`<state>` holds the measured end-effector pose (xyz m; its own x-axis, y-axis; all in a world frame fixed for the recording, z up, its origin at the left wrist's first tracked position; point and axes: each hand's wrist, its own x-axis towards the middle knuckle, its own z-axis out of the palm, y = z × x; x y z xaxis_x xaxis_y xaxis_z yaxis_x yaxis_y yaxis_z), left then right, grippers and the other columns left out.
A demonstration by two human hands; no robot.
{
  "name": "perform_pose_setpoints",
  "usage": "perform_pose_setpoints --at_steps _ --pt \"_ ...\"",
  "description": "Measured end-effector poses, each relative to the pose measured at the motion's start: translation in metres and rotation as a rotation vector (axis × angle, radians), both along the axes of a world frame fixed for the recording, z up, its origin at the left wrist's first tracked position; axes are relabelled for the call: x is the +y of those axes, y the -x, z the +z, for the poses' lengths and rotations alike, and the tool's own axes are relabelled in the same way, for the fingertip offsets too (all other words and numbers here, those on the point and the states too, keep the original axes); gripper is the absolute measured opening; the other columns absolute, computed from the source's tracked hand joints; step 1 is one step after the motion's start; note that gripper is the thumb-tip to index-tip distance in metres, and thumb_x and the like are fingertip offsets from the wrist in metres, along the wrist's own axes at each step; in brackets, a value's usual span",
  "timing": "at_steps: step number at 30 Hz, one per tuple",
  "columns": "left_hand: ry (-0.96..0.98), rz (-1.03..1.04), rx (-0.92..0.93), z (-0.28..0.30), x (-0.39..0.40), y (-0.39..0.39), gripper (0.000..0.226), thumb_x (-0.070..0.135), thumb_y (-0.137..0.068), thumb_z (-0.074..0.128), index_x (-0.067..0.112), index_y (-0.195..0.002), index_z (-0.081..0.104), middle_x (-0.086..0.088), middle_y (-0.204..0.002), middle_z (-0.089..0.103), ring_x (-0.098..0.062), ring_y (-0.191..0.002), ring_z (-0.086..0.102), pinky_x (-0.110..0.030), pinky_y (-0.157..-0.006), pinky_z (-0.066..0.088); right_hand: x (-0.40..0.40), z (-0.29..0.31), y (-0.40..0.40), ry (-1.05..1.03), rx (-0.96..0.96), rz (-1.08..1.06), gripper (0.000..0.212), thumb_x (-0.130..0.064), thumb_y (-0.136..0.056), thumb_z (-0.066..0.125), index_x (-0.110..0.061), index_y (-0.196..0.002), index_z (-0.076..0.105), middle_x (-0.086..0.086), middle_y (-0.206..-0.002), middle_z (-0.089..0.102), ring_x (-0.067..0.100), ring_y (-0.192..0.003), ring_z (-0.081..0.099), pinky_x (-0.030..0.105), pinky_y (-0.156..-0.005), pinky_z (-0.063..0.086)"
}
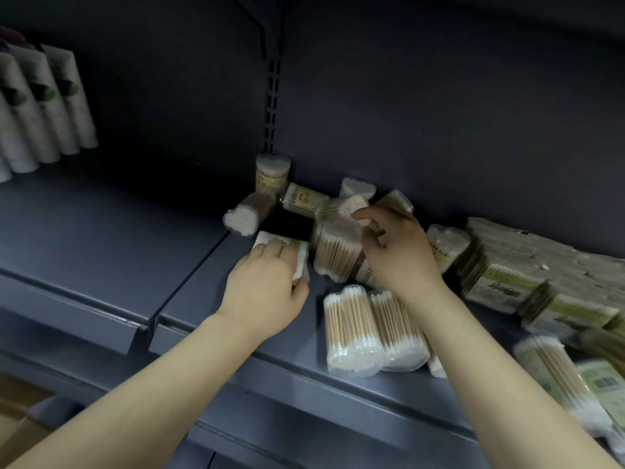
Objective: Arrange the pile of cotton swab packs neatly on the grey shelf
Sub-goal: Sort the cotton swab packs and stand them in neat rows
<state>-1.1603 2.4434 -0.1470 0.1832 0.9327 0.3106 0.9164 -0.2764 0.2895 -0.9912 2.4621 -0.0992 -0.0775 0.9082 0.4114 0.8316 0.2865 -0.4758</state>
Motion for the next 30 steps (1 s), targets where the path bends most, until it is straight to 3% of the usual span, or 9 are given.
perform_pose_setpoints --at_steps 3,9,13,24,30 --pt "0.022 0.043 0.073 0.000 0.001 -0.003 0.044 0.042 -0.094 0.039 0.016 -0.128 0.044 -0.005 -0.126 0.042 -0.022 -0.117 0.038 -0.028 -0.082 0.037 -0.004 0.000 -0.003 0.007 -0.001 -0.005 0.030 -0.008 -0.089 0.049 -0.016 -0.115 0.061 0.007 -0.107 0.063 0.020 -0.092 0.058 0.030 -0.081 0.044" --pt "0.116 0.148 0.099 0.001 0.012 -0.005 0.050 0.053 -0.088 0.044 0.023 -0.129 0.044 -0.008 -0.131 0.041 -0.031 -0.117 0.037 -0.037 -0.094 0.032 -0.007 -0.003 -0.010 -0.004 -0.014 -0.025 0.030 -0.008 -0.086 0.048 -0.017 -0.111 0.062 0.004 -0.111 0.061 0.024 -0.110 0.051 0.039 -0.092 0.043" --pt "0.175 0.184 0.016 0.002 0.014 -0.010 0.049 0.048 -0.085 0.053 0.021 -0.125 0.043 -0.010 -0.129 0.038 -0.036 -0.111 0.041 -0.040 -0.090 0.037 -0.008 -0.007 -0.014 0.014 -0.069 -0.035 0.030 -0.009 -0.087 0.048 -0.018 -0.112 0.061 0.005 -0.113 0.061 0.022 -0.110 0.050 0.033 -0.092 0.041" --pt "0.107 0.286 0.001 0.004 0.001 -0.013 0.058 0.045 -0.080 0.059 0.015 -0.126 0.041 -0.012 -0.127 0.037 -0.034 -0.107 0.044 -0.037 -0.087 0.038 -0.012 -0.004 -0.013 0.033 -0.064 -0.026 0.032 -0.009 -0.087 0.047 -0.017 -0.115 0.060 0.006 -0.115 0.059 0.020 -0.111 0.050 0.028 -0.088 0.040" --pt "0.101 0.293 -0.086 0.006 -0.020 -0.007 0.055 0.043 -0.079 0.058 0.016 -0.124 0.042 -0.010 -0.125 0.036 -0.033 -0.109 0.042 -0.037 -0.088 0.037 -0.022 -0.001 -0.008 0.056 -0.032 0.011 0.033 -0.008 -0.088 0.046 -0.018 -0.116 0.060 0.003 -0.099 0.061 0.019 -0.093 0.057 0.023 -0.070 0.038"
